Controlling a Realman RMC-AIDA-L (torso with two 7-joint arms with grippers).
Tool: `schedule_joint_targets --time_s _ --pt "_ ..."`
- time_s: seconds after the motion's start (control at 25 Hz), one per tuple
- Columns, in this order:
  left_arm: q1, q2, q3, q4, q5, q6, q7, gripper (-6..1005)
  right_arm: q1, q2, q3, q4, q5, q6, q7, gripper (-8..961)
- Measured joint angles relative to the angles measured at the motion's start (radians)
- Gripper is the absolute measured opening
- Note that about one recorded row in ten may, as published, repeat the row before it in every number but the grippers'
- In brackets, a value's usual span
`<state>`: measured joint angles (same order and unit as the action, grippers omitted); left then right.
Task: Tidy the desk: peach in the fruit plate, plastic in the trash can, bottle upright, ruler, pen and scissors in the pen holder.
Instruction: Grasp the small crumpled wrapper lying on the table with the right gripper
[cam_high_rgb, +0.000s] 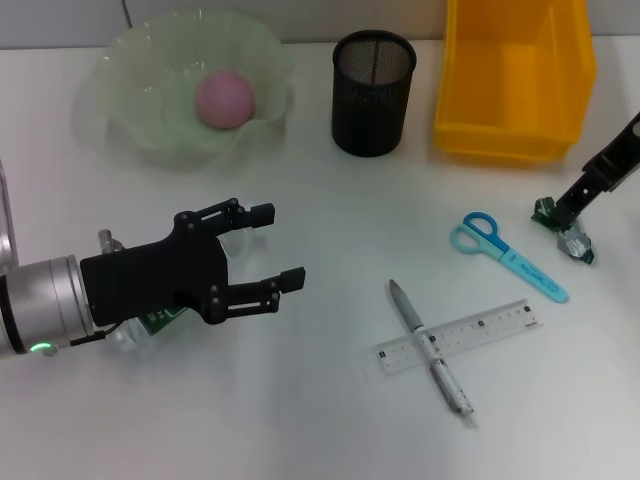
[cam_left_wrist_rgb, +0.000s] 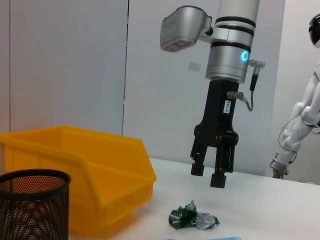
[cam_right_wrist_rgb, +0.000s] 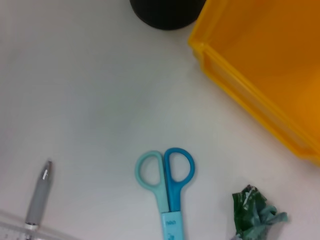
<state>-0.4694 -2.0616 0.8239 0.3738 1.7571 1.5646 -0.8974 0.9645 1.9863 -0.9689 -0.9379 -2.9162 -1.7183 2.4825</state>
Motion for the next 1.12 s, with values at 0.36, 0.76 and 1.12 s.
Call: schedule_joint_targets --time_s 0.36,0.76,1.12 --pt "-0.001 -0.002 0.004 -0.002 -0.001 0.003 -0.001 833 -0.025 0.011 -0.057 0.012 -0.001 0.061 0.003 824" --pt "-0.002 -0.003 0.003 -0.007 -0.001 0.005 -0.001 833 -0.043 0.013 -0.083 0.076 -0.001 0.181 -0.002 823" --pt "-0.002 -0.005 0.001 -0.009 -0.002 0.005 -0.001 833 -0.041 0.014 -0.102 0.134 -0.001 0.257 -0.007 824"
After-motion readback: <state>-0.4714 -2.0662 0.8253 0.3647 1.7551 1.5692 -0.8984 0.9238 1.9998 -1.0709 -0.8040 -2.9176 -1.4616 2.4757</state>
